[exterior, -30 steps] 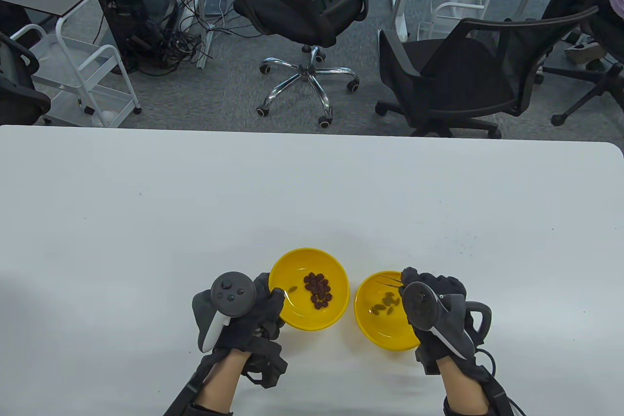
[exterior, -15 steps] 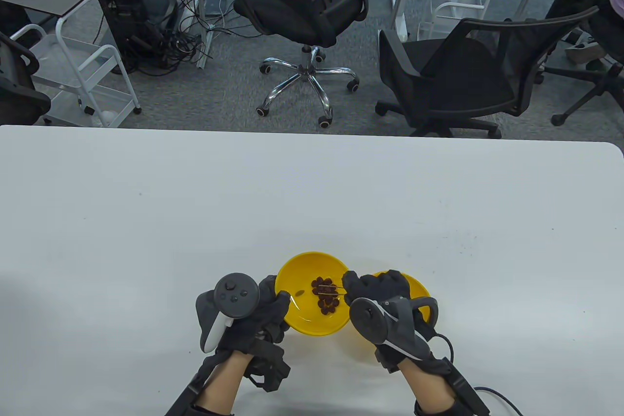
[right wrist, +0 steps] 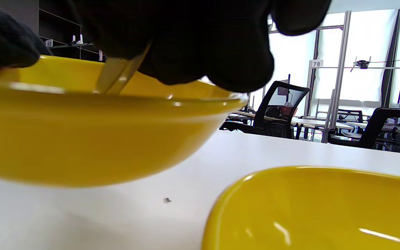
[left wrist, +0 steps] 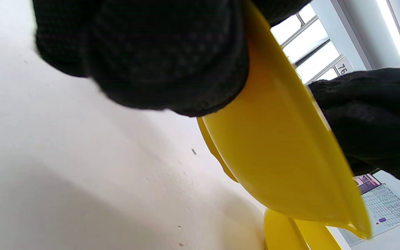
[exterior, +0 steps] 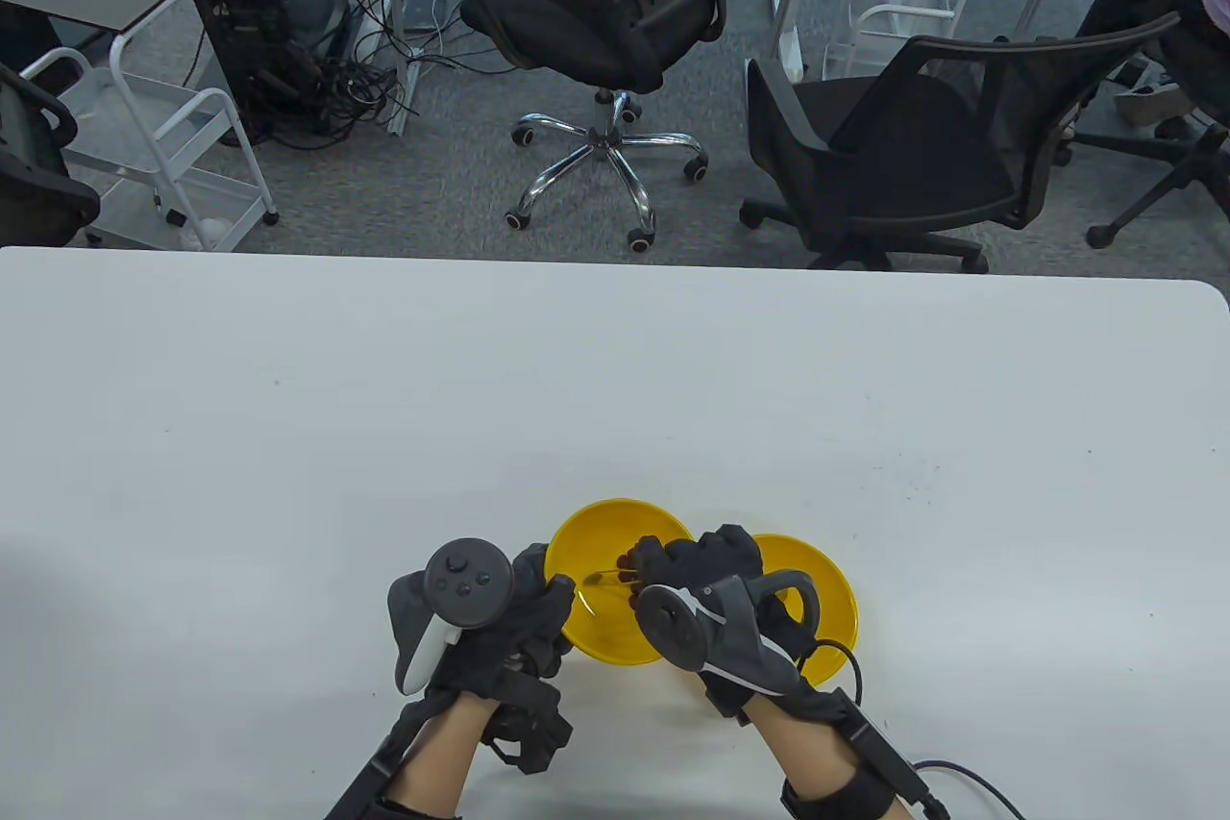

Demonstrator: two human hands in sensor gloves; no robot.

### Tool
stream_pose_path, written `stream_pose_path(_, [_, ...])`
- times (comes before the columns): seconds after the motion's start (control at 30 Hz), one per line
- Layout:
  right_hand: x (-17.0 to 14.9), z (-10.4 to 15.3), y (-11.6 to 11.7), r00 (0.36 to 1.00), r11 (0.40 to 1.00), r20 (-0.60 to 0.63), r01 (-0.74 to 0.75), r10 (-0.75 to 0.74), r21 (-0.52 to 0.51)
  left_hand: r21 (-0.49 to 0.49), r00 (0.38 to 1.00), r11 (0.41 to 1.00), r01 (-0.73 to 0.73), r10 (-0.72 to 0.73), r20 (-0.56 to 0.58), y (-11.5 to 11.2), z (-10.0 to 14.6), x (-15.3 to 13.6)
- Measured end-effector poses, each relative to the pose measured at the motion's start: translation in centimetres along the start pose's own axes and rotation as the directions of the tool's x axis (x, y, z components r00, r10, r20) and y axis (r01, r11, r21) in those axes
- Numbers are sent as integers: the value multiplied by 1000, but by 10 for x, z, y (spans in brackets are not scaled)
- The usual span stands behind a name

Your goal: Pick raisins with tweezers into bowl

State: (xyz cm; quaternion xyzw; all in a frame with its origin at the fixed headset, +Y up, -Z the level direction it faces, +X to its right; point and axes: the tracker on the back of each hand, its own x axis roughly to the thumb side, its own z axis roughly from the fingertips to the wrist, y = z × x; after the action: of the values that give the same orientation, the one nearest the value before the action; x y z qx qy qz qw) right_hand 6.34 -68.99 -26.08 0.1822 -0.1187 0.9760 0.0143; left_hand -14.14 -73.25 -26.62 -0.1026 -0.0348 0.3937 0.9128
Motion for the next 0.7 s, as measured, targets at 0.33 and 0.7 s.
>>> stream_pose_path(0.33, [-5, -1, 2, 1000, 1000, -15, 25, -24, 11, 5, 1000, 1000, -2, 2, -4, 0, 0, 0])
stream_pose_path(0.7, [-18, -2, -3, 994, 996, -57, 91, -89, 22, 18, 1000, 1000, -7, 7, -11, 3, 0, -2])
